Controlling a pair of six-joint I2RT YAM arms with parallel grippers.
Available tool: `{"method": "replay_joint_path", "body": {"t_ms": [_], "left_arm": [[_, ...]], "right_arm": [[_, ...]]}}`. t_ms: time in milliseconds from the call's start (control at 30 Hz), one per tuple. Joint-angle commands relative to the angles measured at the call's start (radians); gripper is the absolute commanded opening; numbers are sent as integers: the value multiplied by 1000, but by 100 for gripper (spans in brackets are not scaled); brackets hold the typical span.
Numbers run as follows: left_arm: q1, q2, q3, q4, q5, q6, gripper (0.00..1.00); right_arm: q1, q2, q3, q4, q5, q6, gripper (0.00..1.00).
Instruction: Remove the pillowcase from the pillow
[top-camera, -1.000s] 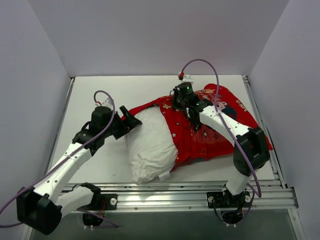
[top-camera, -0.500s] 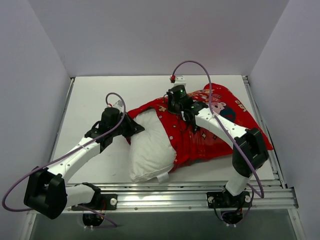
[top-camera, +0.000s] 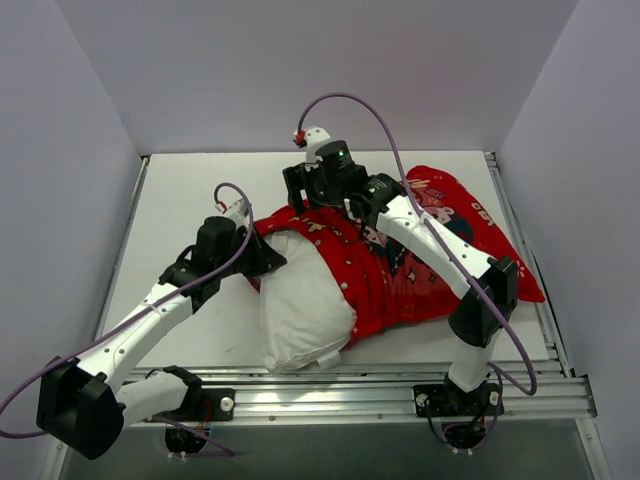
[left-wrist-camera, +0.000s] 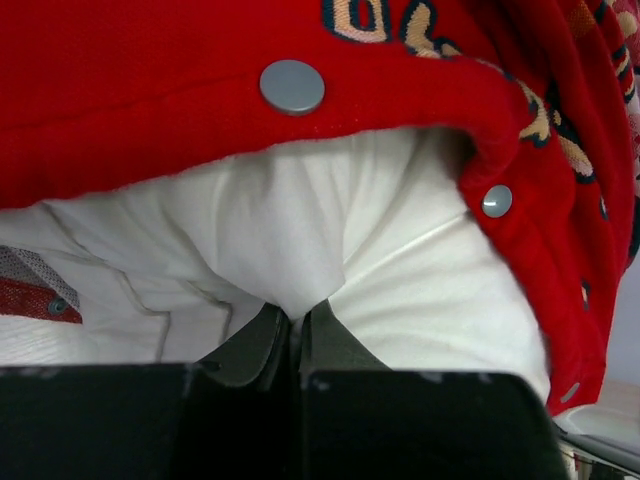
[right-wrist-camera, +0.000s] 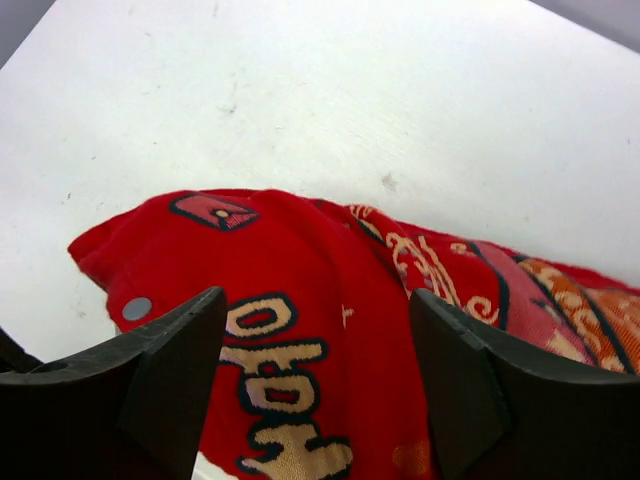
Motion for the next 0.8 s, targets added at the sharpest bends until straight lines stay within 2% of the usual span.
{"method": "replay_joint_path", "body": {"t_ms": [0, 167, 300, 433, 500, 533, 600, 633, 667, 767], "left_arm": [[-16, -56, 31, -45, 13, 61, 2], [-42, -78, 22, -60, -1, 70, 2], [-64, -78, 31, -76, -7, 83, 2], [-79, -82, 42, -91, -27, 90, 2], [-84, -88, 43, -97, -32, 89, 2], [-87, -90, 43, -99, -35, 89, 2], [-94, -99, 46, -113, -45, 89, 2], [-96, -102, 46, -119, -48, 89, 2], [-99, -110, 49, -126, -51, 89, 2], [-119, -136, 59, -162, -70, 81, 2]], "right_arm": [[20, 64, 146, -117, -124, -111, 69], [47, 193, 260, -154, -163, -150, 72], [57, 317, 378, -258, -200, -179, 74], [64, 426, 462, -340, -168, -217, 74], [64, 455, 448, -346, -134, -216, 61], [64, 461, 441, -346, -97, -219, 47], [58, 474, 422, -344, -50, -214, 23], [54, 478, 422, -343, -28, -211, 5], [50, 483, 422, -338, 13, -196, 0], [23, 480, 425, -314, 99, -165, 0]]}}
